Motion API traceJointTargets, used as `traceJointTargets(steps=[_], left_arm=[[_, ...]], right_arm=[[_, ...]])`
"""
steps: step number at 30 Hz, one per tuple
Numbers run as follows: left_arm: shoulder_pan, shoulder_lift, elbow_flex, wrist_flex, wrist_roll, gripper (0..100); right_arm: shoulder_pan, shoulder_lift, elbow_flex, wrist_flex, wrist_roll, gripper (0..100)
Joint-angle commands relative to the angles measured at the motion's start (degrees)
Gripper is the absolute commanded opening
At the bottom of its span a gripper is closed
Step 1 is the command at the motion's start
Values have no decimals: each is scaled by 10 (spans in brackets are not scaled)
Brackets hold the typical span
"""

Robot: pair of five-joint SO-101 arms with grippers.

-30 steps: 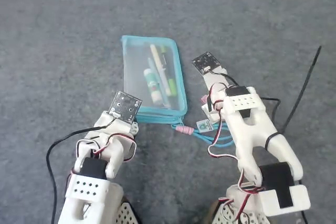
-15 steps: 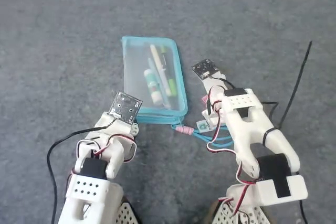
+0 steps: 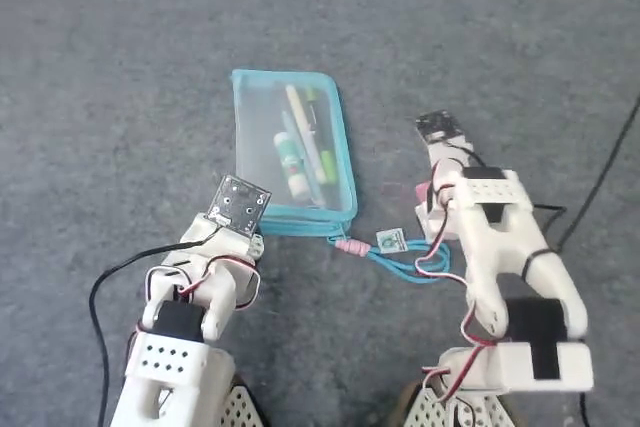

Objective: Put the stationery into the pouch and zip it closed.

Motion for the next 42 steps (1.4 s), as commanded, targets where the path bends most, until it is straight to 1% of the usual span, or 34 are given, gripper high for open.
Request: traceJointTargets(steps=[1, 4, 6, 9, 13, 15, 18, 21, 26, 28, 33, 36, 42], left_arm=[[10, 4, -8, -9, -7, 12], [10, 4, -8, -9, -7, 12], [10, 4, -8, -9, -7, 12], [10, 4, -7, -9, -4, 12], [9, 4, -2, -25, -4, 12], [10, 4, -2, -25, -3, 12], [10, 4, -3, -25, -3, 12], [10, 4, -3, -25, -3, 12], [10, 4, -3, -32, -3, 12], [10, 4, -2, -36, -3, 12], [10, 4, -2, -36, -3, 12], [10, 4, -2, -35, -3, 12], [9, 4, -2, -35, -3, 12]], right_arm=[[10, -99, -20, 49, -11, 7], [8, -186, 6, 79, -33, 7], [4, -251, 33, 87, -35, 7], [-28, -344, 76, 91, -35, 6], [-108, -434, 97, 153, -34, 6], [-162, -458, 97, 183, -34, 6], [-242, -474, 97, 196, -34, 6], [-292, -475, 97, 195, -20, 6], [-330, -474, 96, 175, -14, 6], [-353, -472, 96, 175, 0, 6], [-422, -415, 89, 175, 4, 6], [-424, -348, 55, 168, -2, 6], [-423, -203, -57, 161, -60, 6]])
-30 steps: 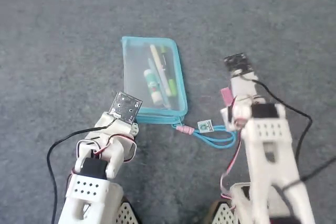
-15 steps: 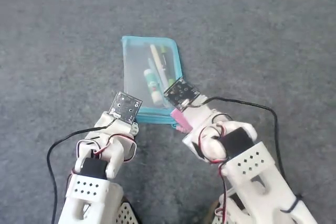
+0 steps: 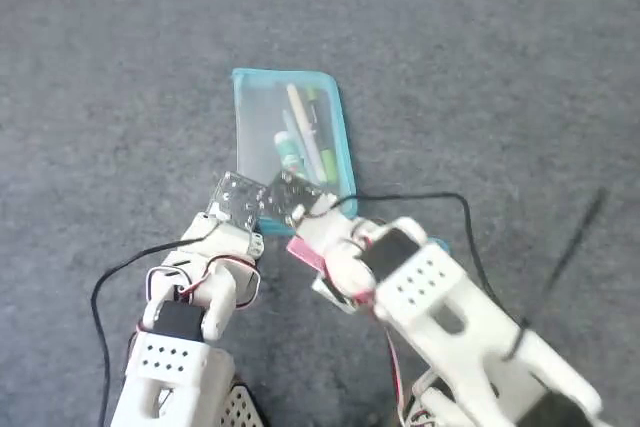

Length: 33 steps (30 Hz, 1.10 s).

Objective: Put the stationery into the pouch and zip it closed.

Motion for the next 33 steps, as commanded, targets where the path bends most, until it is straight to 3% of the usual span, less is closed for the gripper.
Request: traceJointTargets(steps=[1, 18, 24, 29, 33], left_arm=[[9, 2, -9, -18, -3, 12], [10, 2, -9, -20, -3, 12], [10, 2, -9, -21, -3, 12], [4, 1, -10, -21, -1, 12], [4, 1, -21, -27, 55, 12]], right_arm=[[-6, 76, -95, -15, -29, 6], [58, 352, -310, -27, -113, 6], [56, 356, -319, -22, -113, 6], [60, 321, -310, 73, -95, 6], [57, 251, -242, 54, -85, 6]])
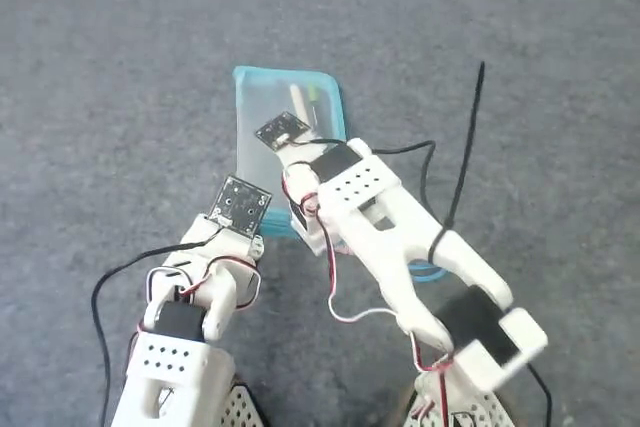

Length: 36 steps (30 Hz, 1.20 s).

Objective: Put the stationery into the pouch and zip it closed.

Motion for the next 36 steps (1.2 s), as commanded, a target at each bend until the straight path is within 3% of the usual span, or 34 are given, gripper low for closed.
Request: traceJointTargets(steps=[1, 6, 13, 25, 36], left_arm=[[4, 0, -29, -30, 63, 12], [23, 5, -63, -36, 151, 12], [76, 5, -65, -38, 155, 12], [78, 6, -164, -21, 192, 12], [105, 6, -142, -50, 209, 12]], right_arm=[[2, -90, 51, -26, 15, 6], [11, -133, 92, -51, 12, 6], [40, -129, 91, -51, 11, 6], [157, -281, 18, 118, 93, 6], [33, -359, 33, 153, 106, 6]])
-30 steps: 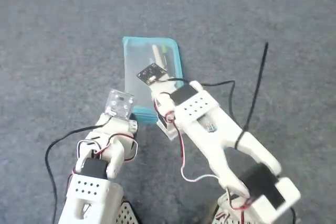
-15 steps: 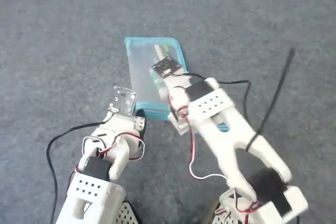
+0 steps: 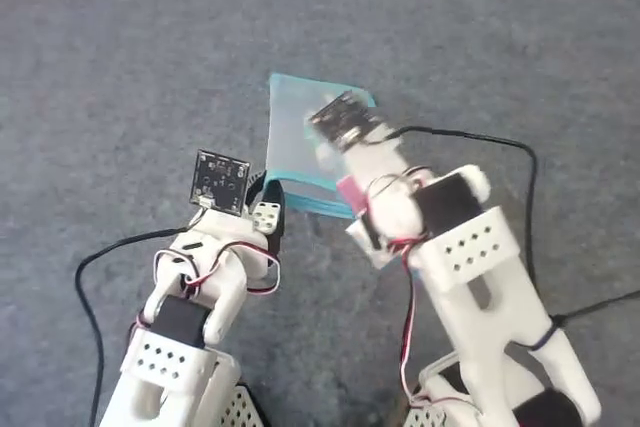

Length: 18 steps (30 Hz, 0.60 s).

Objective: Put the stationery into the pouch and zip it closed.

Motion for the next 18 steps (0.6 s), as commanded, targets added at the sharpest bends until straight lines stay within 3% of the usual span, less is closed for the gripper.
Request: traceJointTargets(steps=[1, 8, 18], left_arm=[[14, 6, -22, -33, 11, 12], [14, 5, -21, -31, 10, 12], [18, 5, -20, -31, 10, 12]], right_arm=[[-35, -27, -9, 1, 12, 6], [-36, -14, 0, -1, 14, 6], [-36, 145, -66, -30, -21, 6]])
